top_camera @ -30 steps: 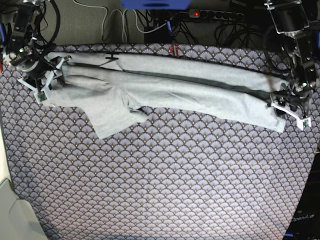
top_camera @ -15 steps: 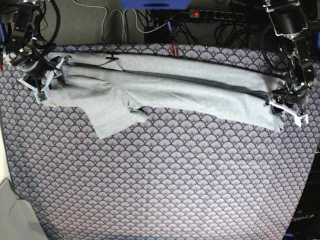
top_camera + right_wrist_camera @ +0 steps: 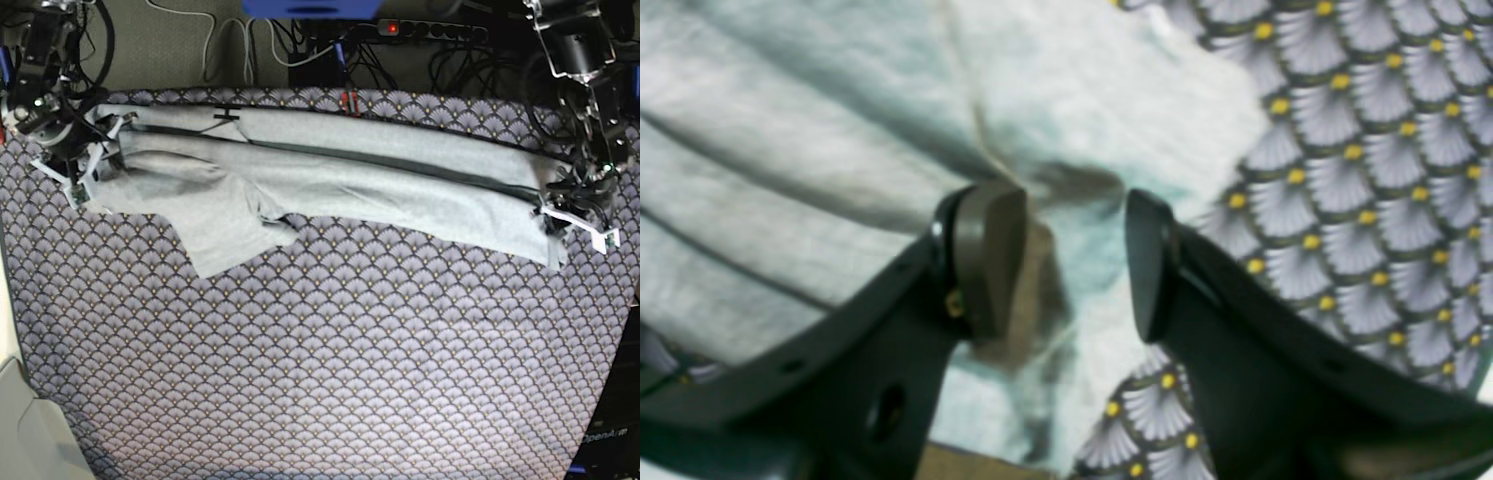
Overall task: Fold the T-shirt properly
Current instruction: 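Release the folded edge and reposition both grippers at the shirt's ends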
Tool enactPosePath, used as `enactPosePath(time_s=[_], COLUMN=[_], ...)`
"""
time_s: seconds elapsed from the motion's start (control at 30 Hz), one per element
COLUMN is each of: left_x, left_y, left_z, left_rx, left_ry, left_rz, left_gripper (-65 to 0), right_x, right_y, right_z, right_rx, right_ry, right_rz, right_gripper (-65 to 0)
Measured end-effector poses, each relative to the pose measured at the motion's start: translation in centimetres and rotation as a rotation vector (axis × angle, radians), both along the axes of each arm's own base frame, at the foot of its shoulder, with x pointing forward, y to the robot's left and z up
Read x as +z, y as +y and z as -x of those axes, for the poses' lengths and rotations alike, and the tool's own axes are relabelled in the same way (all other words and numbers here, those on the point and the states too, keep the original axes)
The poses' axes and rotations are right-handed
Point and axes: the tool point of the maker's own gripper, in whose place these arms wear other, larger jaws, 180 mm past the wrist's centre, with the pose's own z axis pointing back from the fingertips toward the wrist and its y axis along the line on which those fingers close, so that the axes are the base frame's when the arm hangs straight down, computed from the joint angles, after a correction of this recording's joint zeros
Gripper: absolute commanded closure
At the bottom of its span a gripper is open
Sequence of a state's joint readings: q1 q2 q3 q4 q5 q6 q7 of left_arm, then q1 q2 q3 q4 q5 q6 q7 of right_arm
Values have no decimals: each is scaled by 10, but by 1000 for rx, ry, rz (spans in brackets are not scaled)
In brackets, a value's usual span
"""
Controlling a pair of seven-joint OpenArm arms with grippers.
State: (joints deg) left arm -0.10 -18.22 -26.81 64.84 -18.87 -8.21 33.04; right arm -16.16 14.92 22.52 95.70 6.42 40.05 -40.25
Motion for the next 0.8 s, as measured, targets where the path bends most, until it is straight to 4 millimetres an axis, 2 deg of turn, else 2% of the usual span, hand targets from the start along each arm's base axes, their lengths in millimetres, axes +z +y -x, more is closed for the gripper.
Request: enactPosePath(time_s=[0.23, 0.27, 0.47, 0.8], left_x=[-1, -1, -1, 21], left_y=[-6, -6, -7, -16], left_z=[-3, -3, -3, 7], left_rx=[-5, -5, -4, -47], left_ry=[-13, -14, -15, 37], left_rz=[32, 32, 34, -40], left_gripper=[-11, 0, -4, -4], right_x=[3, 3, 3, 3], right_y=[0, 0, 0, 0], right_z=[-6, -6, -6, -5], right_rx=[-1, -1, -1, -1], right_ry=[-12, -12, -11, -10], right_rz=[1, 1, 1, 2], right_gripper=[-285, -285, -285, -285])
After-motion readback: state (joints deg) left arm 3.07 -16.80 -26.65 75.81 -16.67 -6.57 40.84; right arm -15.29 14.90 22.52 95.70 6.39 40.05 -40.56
